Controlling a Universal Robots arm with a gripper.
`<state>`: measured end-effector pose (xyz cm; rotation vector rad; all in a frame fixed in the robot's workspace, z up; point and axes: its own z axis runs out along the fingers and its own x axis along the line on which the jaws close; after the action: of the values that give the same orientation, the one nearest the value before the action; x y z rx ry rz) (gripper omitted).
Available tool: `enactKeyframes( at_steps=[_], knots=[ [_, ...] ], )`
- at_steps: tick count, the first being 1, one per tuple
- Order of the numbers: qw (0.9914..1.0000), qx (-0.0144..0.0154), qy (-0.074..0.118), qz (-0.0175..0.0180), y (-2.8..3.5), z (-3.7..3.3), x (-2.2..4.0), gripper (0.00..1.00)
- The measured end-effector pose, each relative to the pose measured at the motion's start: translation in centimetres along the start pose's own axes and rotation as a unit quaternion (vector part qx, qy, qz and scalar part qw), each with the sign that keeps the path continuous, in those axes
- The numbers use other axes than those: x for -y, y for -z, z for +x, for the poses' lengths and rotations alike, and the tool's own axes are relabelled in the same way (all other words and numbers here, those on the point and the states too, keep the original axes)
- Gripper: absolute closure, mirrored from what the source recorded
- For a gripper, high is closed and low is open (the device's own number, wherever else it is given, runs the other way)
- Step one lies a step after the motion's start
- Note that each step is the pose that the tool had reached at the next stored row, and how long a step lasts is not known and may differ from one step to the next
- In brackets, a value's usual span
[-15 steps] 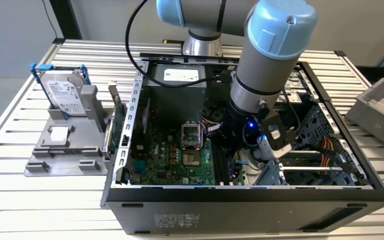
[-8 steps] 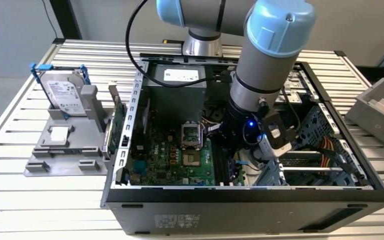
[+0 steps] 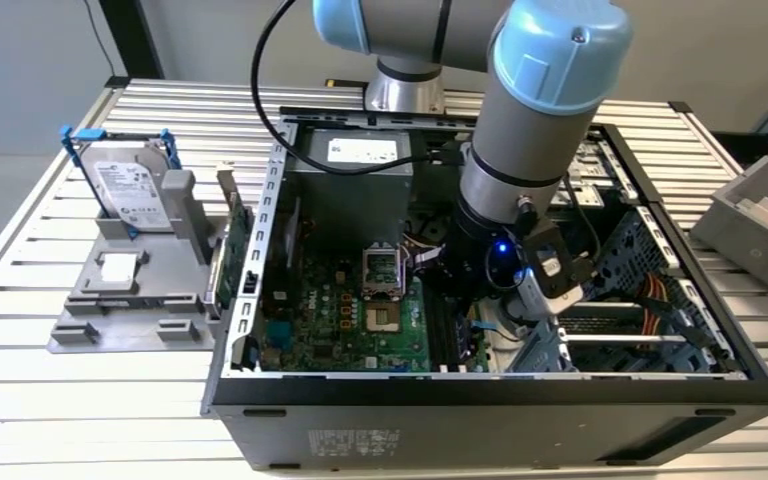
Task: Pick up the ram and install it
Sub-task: 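Insert the ram into the slot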
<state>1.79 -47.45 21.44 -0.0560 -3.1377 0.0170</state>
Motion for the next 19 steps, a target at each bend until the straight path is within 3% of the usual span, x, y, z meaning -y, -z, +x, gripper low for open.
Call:
enactKeyframes(
  at_steps=[4,12,19],
  knots=[
    [1.00000,0.0000,0.000,0.0004,0.08,0.06,-0.05,1.00],
    [0.99999,0.0001,0.000,0.0044,0.44,0.06,-0.04,1.00],
    [0.99993,0.0002,0.000,0.0119,0.46,0.03,-0.03,1.00]
  ],
)
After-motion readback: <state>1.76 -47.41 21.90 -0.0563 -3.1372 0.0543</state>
